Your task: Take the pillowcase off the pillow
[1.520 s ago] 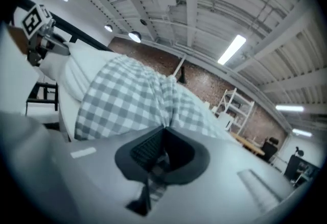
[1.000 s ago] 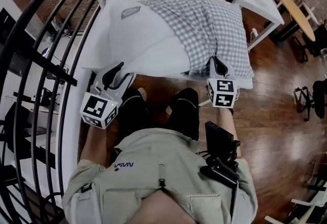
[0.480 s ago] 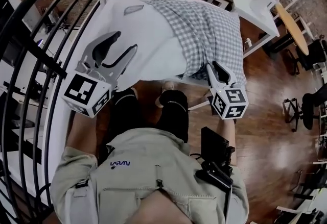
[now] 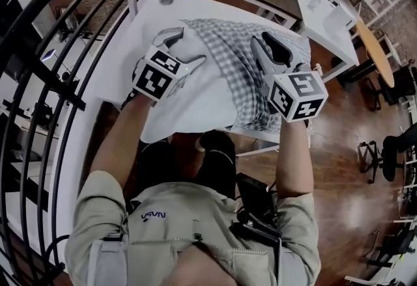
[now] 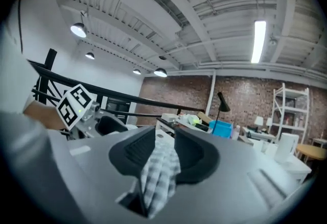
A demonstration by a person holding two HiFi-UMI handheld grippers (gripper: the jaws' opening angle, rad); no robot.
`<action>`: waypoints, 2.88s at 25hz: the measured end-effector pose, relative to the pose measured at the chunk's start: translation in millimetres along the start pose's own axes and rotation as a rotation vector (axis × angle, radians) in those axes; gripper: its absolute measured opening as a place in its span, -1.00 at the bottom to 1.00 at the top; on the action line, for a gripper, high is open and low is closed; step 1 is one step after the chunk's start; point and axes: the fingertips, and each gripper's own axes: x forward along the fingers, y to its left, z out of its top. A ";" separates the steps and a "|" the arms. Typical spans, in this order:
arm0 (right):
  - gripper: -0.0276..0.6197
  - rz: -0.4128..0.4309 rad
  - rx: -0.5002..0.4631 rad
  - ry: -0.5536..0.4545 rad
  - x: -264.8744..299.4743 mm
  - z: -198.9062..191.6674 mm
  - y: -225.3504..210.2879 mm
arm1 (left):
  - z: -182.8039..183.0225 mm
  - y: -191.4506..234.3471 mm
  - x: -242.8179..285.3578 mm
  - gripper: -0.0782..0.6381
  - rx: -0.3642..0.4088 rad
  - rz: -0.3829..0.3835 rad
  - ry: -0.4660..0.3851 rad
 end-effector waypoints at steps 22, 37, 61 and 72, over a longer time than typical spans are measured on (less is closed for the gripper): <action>-0.87 -0.210 -0.383 0.502 118.9 -46.6 -70.1 | 39.6 -24.6 -85.0 -0.74 0.136 0.122 -0.343; -0.81 -0.424 -0.233 0.500 67.6 -110.0 -173.7 | -12.5 45.7 -34.0 -0.70 -0.034 0.174 -0.258; -0.55 -0.199 0.200 0.249 -101.3 -162.9 78.8 | -61.5 -135.1 -20.9 -0.08 0.370 -0.047 -0.073; -0.87 -0.498 -0.037 0.289 -123.9 -149.5 4.4 | 22.0 -71.7 -38.7 -0.71 0.332 0.108 -0.225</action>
